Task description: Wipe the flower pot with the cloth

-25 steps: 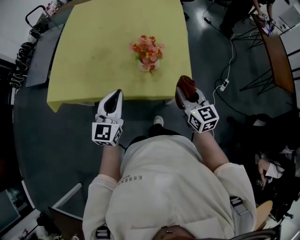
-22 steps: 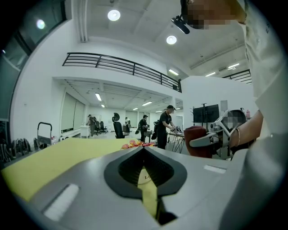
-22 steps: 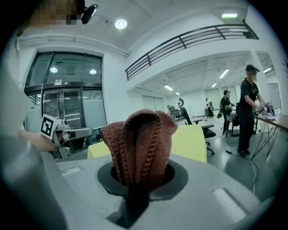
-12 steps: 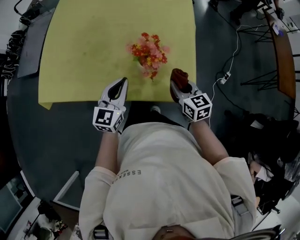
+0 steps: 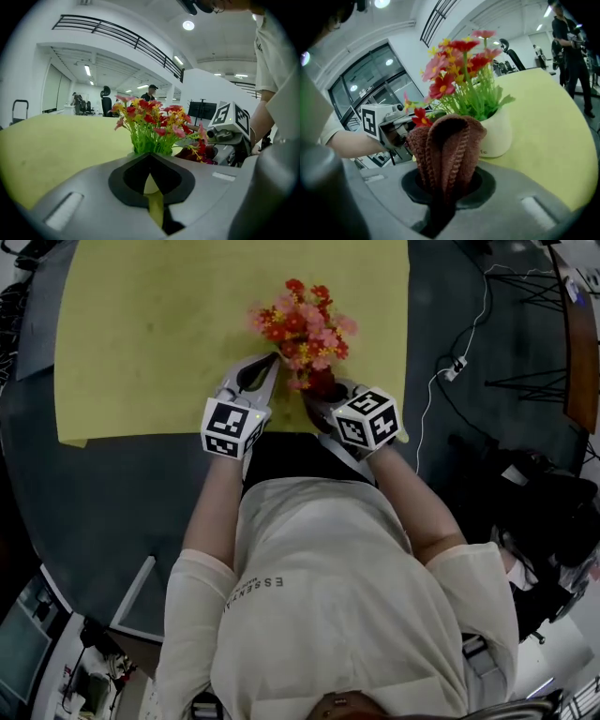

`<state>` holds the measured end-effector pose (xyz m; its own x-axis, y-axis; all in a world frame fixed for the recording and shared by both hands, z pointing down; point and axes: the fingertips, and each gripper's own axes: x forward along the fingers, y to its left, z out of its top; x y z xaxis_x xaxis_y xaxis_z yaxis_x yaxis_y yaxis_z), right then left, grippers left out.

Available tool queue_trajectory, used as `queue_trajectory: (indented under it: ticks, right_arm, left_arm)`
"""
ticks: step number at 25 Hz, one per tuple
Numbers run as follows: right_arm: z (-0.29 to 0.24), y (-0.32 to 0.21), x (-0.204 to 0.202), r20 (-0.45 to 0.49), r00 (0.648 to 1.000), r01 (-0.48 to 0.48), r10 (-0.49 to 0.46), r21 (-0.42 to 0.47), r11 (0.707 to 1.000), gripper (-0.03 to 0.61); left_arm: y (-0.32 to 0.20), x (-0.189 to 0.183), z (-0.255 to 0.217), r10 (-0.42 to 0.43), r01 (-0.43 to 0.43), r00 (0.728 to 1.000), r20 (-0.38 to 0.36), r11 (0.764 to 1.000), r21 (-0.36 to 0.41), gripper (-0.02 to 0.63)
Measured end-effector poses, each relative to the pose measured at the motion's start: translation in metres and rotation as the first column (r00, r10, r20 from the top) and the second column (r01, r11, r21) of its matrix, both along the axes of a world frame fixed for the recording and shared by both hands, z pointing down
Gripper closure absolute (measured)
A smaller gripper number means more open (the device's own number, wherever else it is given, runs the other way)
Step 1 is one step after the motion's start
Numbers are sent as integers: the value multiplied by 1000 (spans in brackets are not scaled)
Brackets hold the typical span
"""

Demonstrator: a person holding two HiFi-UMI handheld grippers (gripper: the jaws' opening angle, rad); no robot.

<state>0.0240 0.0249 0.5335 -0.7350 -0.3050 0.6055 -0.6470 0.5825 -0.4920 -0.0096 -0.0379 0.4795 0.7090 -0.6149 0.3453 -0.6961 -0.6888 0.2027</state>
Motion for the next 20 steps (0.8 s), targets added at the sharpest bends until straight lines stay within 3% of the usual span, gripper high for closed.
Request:
queue_trajectory:
  ticks: [6, 15, 20]
  right_arm:
    - [14, -7, -31, -14, 994, 110, -110, -8, 994, 532]
    - [14, -24, -2, 28, 998, -54, 56, -72, 996, 531]
    - [15, -33, 42, 13, 978, -203, 206, -106, 973, 531]
  left_arm:
    - [-5, 5, 3, 47, -47, 999, -13, 999, -19, 600]
    - [-3, 11, 6, 116, -115, 993, 30, 993, -20, 600]
    - [-3, 11, 7, 107, -105, 993, 46, 994, -42, 600]
